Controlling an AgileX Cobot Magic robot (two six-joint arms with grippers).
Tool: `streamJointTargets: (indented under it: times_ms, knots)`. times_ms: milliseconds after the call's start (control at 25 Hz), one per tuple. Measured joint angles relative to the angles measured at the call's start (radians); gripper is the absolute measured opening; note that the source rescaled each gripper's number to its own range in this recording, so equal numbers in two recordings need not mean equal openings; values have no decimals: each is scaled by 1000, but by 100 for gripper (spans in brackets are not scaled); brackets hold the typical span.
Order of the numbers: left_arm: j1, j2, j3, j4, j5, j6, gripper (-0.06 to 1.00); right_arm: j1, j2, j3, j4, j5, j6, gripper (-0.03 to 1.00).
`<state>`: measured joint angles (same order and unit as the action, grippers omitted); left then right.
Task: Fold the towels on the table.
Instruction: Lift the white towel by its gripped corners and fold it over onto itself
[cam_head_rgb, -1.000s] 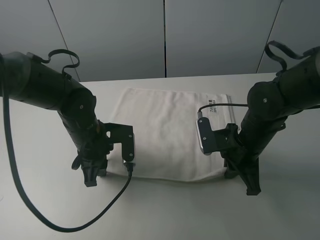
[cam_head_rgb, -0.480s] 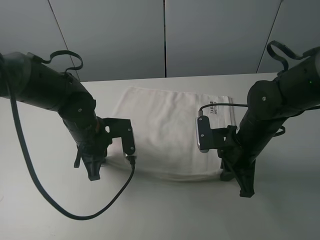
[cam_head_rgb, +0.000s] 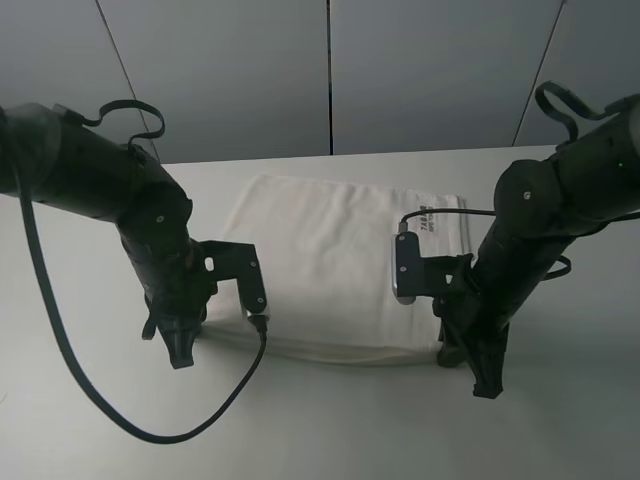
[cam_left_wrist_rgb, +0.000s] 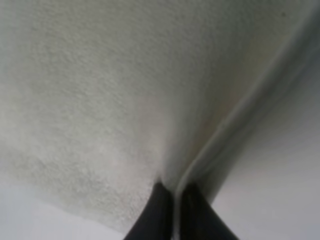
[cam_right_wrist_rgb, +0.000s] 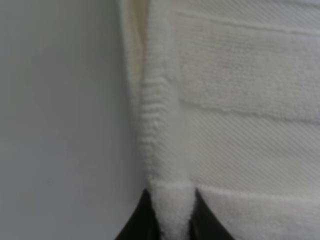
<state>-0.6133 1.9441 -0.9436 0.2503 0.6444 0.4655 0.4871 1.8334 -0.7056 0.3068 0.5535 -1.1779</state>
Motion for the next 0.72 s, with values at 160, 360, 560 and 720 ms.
streamJointTargets:
  times_ms: [160,360,560,720]
  knots:
    - [0,-28,0,-99,52,63,0,0,-7,2,39,61,20,0]
    - [0,-73,0,-154,135,82,0,0,-116,9,48,147,97,0]
    - [0,-117,0,-225,208,83,0,0,-254,10,48,248,179,0]
    - [0,-174,2,-268,181,2,0,0,-331,10,48,271,309,0]
